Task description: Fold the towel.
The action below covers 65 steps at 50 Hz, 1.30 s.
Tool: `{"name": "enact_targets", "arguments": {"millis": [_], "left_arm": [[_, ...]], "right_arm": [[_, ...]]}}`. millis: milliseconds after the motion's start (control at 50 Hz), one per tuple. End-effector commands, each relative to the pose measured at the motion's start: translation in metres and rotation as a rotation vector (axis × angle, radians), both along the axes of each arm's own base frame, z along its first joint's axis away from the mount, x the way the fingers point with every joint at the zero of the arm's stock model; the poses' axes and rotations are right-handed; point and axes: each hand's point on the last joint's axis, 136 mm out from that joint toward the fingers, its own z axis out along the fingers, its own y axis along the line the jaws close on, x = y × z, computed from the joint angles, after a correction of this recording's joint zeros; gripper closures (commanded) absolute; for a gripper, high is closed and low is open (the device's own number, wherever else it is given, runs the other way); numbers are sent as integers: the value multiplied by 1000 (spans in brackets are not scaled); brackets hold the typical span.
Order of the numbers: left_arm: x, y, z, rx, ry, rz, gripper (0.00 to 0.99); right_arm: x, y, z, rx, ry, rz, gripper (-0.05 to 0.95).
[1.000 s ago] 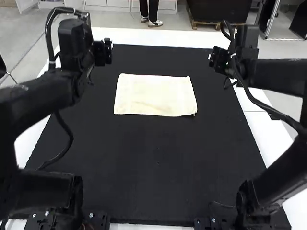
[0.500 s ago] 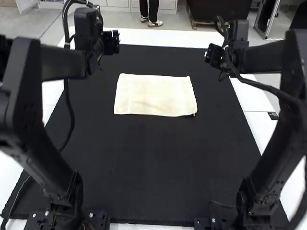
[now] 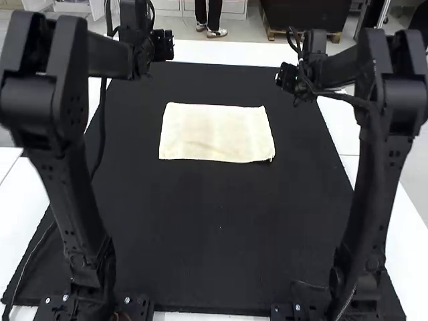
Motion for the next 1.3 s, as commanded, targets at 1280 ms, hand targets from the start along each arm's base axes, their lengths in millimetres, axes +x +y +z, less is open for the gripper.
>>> {"name": "enact_targets", "arguments": {"millis": [1280], "left_arm": [[56, -13, -8, -90, 36, -20, 36]], "right_arm": [[73, 61, -76, 151, 159, 54, -8]]}}
